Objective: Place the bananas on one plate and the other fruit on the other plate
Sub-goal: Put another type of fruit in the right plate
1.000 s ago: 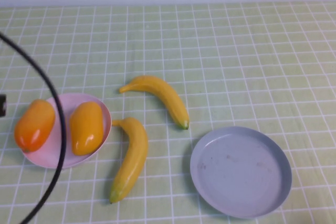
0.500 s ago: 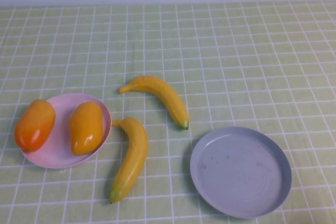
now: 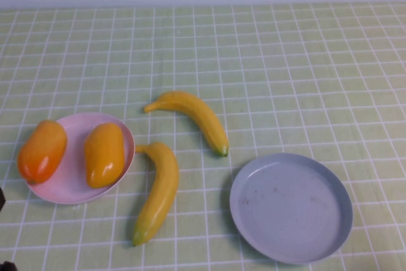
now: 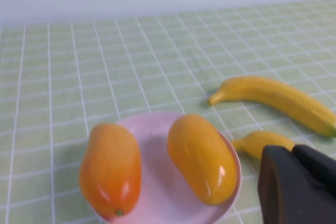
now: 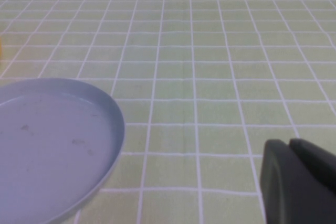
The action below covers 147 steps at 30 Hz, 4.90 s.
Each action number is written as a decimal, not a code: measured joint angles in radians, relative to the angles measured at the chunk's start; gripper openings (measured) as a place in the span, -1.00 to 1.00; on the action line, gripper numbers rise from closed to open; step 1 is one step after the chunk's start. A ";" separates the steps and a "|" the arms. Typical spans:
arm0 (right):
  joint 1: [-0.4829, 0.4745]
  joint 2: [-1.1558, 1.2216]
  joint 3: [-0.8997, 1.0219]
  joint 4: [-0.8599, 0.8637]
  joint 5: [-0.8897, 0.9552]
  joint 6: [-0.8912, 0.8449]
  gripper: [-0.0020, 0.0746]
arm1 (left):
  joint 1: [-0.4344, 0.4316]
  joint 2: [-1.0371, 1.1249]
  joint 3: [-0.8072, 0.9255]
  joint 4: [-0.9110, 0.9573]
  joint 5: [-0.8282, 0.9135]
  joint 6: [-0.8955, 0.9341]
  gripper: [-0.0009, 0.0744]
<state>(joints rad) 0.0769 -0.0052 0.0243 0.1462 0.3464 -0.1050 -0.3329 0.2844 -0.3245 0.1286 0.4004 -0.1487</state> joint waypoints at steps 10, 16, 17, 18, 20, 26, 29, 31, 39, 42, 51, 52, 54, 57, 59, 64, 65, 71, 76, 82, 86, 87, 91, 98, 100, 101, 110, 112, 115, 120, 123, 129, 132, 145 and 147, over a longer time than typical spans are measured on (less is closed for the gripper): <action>0.000 0.000 0.000 0.000 0.001 0.000 -0.99 | 0.193 -0.207 0.240 -0.082 -0.304 0.156 -0.98; 0.000 0.000 0.000 0.000 0.001 0.000 -0.99 | 0.262 -0.293 0.341 -0.085 -0.349 0.168 -0.98; 0.000 0.000 0.000 0.000 0.001 0.000 -0.99 | 0.265 -0.293 0.348 -0.085 -0.349 0.170 -0.98; 0.000 0.000 0.000 0.000 0.001 0.000 -0.99 | 0.267 -0.293 0.348 -0.085 -0.343 0.170 -0.98; 0.000 0.000 0.000 0.000 0.001 0.000 -0.99 | 0.267 -0.293 0.348 -0.085 -0.309 0.170 -0.98; 0.000 0.000 0.000 0.000 0.001 0.000 -0.99 | 0.277 -0.294 0.349 -0.087 -0.115 0.170 -0.98; 0.000 0.000 0.000 0.000 0.002 0.000 -0.99 | 0.277 -0.294 0.350 -0.085 -0.030 0.170 -0.98; 0.000 0.000 0.000 0.000 0.002 0.000 -0.99 | 0.277 -0.294 0.350 -0.083 -0.025 0.170 -0.98; 0.000 0.000 0.000 0.000 0.002 0.000 -0.99 | 0.277 -0.295 0.350 -0.083 -0.025 0.170 -0.98; 0.000 0.000 0.000 0.000 0.002 0.000 -0.99 | 0.277 -0.295 0.350 -0.083 -0.025 0.170 -0.98; 0.000 0.000 0.000 0.000 0.002 0.000 -0.99 | 0.277 -0.295 0.350 -0.083 -0.025 0.170 -0.98; 0.000 0.000 0.000 0.000 0.002 0.000 -0.99 | 0.277 -0.295 0.350 -0.083 -0.025 0.170 -0.98; 0.000 0.000 0.000 0.000 0.002 0.000 -0.99 | 0.277 -0.295 0.350 -0.083 -0.025 0.170 -0.98; 0.000 0.000 0.000 0.000 -0.003 0.000 -0.99 | 0.277 -0.295 0.350 -0.083 -0.025 0.170 -0.98; 0.000 0.000 0.000 0.019 -0.036 0.000 -0.99 | 0.277 -0.295 0.350 -0.083 -0.025 0.170 -0.98; 0.000 0.000 0.002 0.266 -0.183 0.000 -0.99 | 0.277 -0.295 0.350 -0.083 -0.025 0.170 -0.98; 0.000 0.000 0.002 0.330 -0.209 0.000 -0.99 | 0.277 -0.295 0.350 -0.083 -0.025 0.170 -0.98; 0.000 0.000 0.002 0.597 -0.275 0.000 -0.99 | 0.277 -0.295 0.350 -0.083 -0.025 0.170 -0.98; 0.000 0.000 0.002 0.722 -0.258 0.000 -0.99 | 0.277 -0.295 0.350 -0.083 -0.024 0.170 -0.98; 0.000 0.069 -0.089 0.725 -0.042 -0.018 -0.99 | 0.277 -0.295 0.350 -0.083 -0.024 0.170 -0.98; 0.000 0.234 -0.239 0.634 0.152 -0.021 -0.99 | 0.277 -0.295 0.350 -0.083 -0.024 0.170 -0.98; 0.000 0.289 -0.282 0.600 0.199 -0.021 -0.99 | 0.277 -0.295 0.350 -0.083 -0.024 0.170 -0.98; 0.000 0.508 -0.430 0.468 0.335 -0.023 -0.99 | 0.277 -0.295 0.350 -0.083 -0.024 0.170 -0.98; 0.000 0.887 -0.696 0.388 0.432 -0.113 -0.99 | 0.277 -0.295 0.350 -0.083 -0.024 0.170 -0.98; 0.000 0.999 -0.776 0.386 0.450 -0.147 -0.99 | 0.277 -0.295 0.350 -0.083 -0.024 0.170 -0.98; 0.000 1.053 -0.810 0.386 0.459 -0.160 -0.99 | 0.277 -0.295 0.350 -0.083 -0.024 0.170 -0.98; 0.120 1.428 -1.197 0.303 0.527 -0.203 -0.99 | 0.277 -0.295 0.350 -0.081 -0.024 0.170 -0.98; 0.173 1.501 -1.288 0.273 0.531 -0.203 -0.99 | 0.277 -0.295 0.350 -0.081 -0.024 0.170 -0.98; 0.246 1.601 -1.421 0.224 0.535 -0.205 -0.99 | 0.277 -0.295 0.350 -0.081 -0.024 0.170 -0.98; 0.355 1.765 -1.605 0.134 0.558 -0.207 -0.99 | 0.277 -0.295 0.350 -0.081 -0.024 0.170 -0.98; 0.408 1.857 -1.706 0.089 0.584 -0.241 -0.96 | 0.277 -0.295 0.350 -0.081 -0.024 0.170 -0.98; 0.498 2.017 -1.866 0.049 0.630 -0.367 -0.55 | 0.277 -0.295 0.350 -0.081 -0.024 0.170 -0.98; 0.519 2.080 -1.910 0.014 0.627 -0.385 -0.10 | 0.277 -0.295 0.350 -0.081 -0.024 0.170 -0.98; 0.525 2.235 -1.935 -0.018 0.405 -0.390 0.61 | 0.277 -0.295 0.350 -0.080 -0.024 0.170 -0.98; 0.527 2.255 -1.937 -0.038 0.389 -0.390 0.61 | 0.277 -0.295 0.350 -0.080 -0.024 0.170 -0.98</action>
<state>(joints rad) 0.6038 2.2496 -1.9129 0.1084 0.7358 -0.4954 -0.0558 -0.0110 0.0256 0.0490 0.3769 0.0213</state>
